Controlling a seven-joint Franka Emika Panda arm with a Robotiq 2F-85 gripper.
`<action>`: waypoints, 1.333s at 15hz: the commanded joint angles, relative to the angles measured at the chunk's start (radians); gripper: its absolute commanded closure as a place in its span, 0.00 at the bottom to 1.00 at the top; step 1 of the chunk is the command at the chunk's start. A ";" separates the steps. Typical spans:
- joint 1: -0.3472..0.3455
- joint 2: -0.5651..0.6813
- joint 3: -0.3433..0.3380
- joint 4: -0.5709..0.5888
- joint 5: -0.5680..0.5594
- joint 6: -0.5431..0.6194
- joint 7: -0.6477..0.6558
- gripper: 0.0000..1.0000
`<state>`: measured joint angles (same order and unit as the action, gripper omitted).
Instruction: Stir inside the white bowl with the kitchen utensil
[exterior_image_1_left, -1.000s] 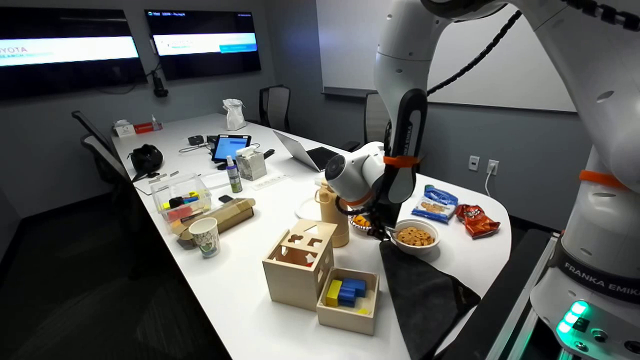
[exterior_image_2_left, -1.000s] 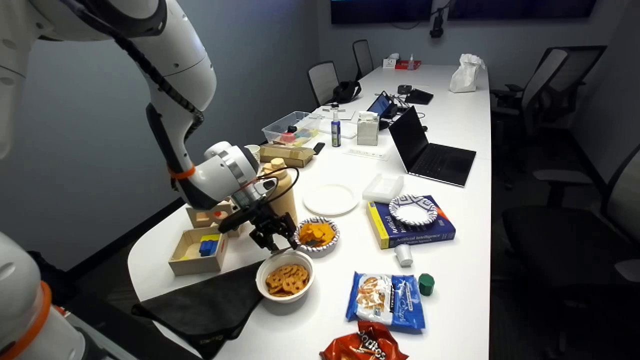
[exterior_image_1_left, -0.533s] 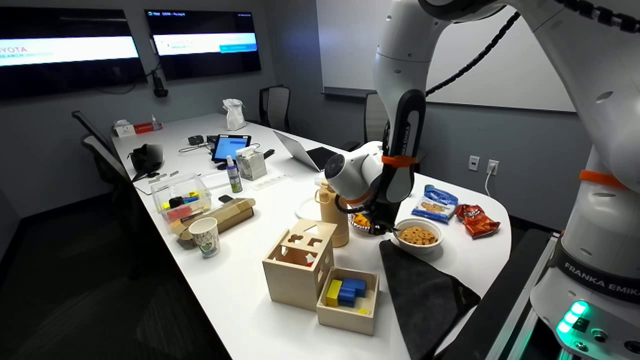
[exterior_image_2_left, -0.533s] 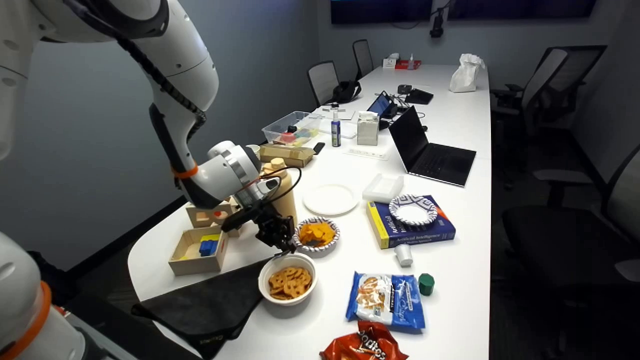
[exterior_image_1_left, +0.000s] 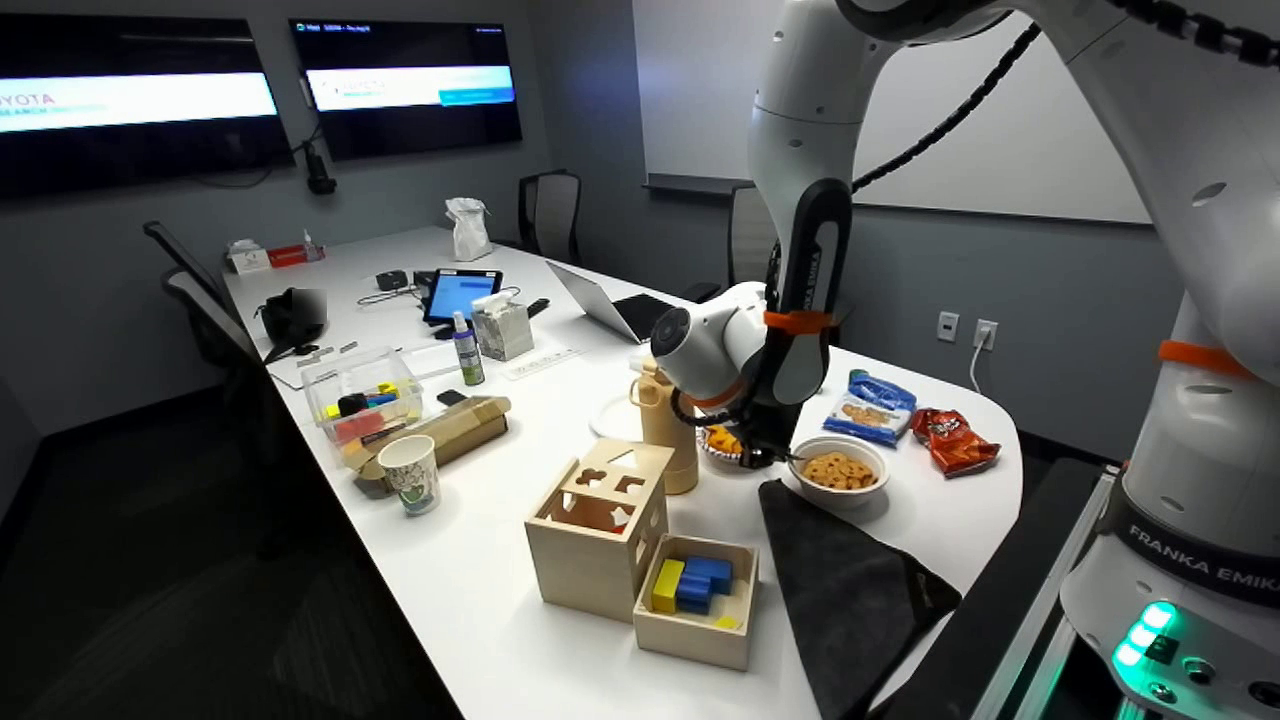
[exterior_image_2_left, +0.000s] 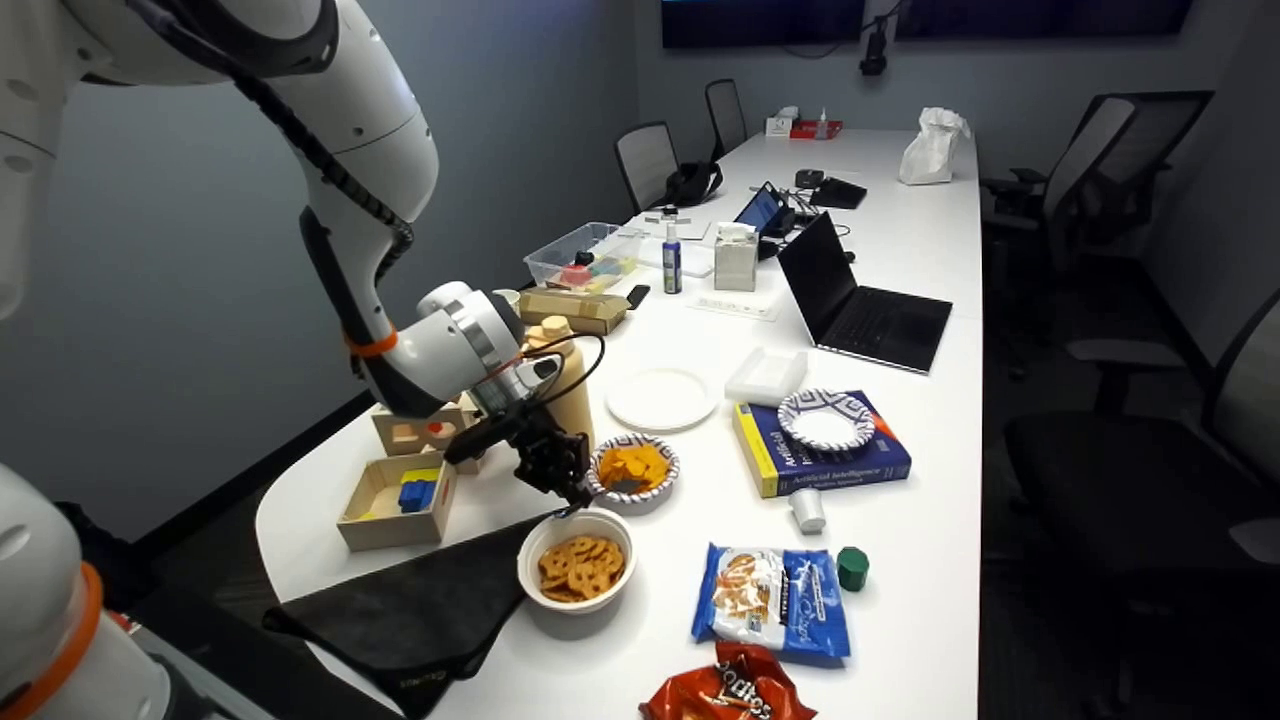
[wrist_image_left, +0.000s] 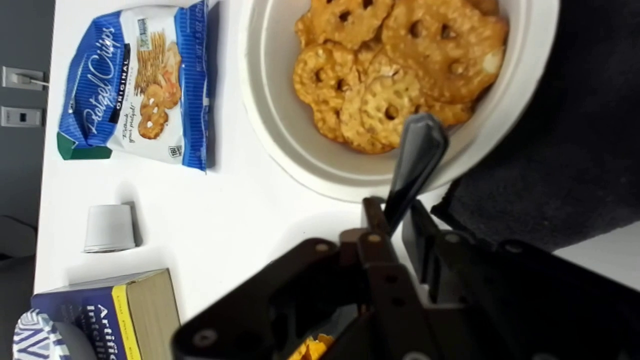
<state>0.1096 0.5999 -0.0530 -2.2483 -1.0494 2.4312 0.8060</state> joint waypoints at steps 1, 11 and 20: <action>0.000 -0.009 0.001 0.004 0.015 -0.007 -0.009 0.98; -0.001 -0.042 0.010 -0.012 0.058 -0.036 -0.021 0.99; 0.056 -0.018 0.040 0.150 0.367 -0.454 -0.089 0.99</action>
<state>0.1442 0.5573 -0.0179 -2.1803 -0.7585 2.1044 0.7766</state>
